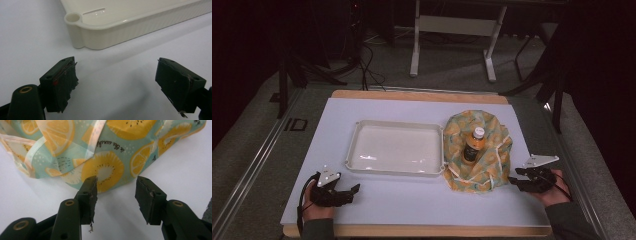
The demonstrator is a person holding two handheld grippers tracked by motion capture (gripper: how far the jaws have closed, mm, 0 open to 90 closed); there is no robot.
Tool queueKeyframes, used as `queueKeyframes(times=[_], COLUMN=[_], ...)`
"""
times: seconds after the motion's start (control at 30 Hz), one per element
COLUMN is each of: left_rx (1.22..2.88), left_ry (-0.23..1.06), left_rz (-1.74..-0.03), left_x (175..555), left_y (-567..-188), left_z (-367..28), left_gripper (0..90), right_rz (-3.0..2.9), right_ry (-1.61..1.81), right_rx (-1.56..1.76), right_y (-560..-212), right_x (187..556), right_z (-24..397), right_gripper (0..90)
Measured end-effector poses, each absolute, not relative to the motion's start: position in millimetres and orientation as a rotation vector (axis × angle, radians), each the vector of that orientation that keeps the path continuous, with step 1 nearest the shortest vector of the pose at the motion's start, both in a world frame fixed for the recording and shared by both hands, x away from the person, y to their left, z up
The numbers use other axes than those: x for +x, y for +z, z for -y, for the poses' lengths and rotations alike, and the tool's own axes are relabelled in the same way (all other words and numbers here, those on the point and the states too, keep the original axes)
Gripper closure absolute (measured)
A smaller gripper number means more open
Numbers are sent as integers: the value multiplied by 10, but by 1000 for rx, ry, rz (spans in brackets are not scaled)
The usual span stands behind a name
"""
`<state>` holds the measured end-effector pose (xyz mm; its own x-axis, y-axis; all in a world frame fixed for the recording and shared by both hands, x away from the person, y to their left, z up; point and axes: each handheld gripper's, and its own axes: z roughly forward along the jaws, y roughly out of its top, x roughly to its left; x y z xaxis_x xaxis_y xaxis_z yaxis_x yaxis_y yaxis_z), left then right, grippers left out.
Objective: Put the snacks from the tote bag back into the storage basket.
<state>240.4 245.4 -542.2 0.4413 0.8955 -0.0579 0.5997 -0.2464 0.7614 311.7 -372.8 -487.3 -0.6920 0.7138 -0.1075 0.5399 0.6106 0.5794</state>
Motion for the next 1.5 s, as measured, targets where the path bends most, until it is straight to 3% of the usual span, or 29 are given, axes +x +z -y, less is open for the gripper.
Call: queueKeyframes(times=[1.5], left_rx=[1959], left_ry=[499], left_rz=[-1248], left_x=[2407], left_y=[-5422], left_z=[-2461], left_gripper=[190], right_rz=[-2721], right_ry=[610], right_rx=[744], right_y=[-4329], right_x=[3416], right_z=[3373], right_gripper=[576])
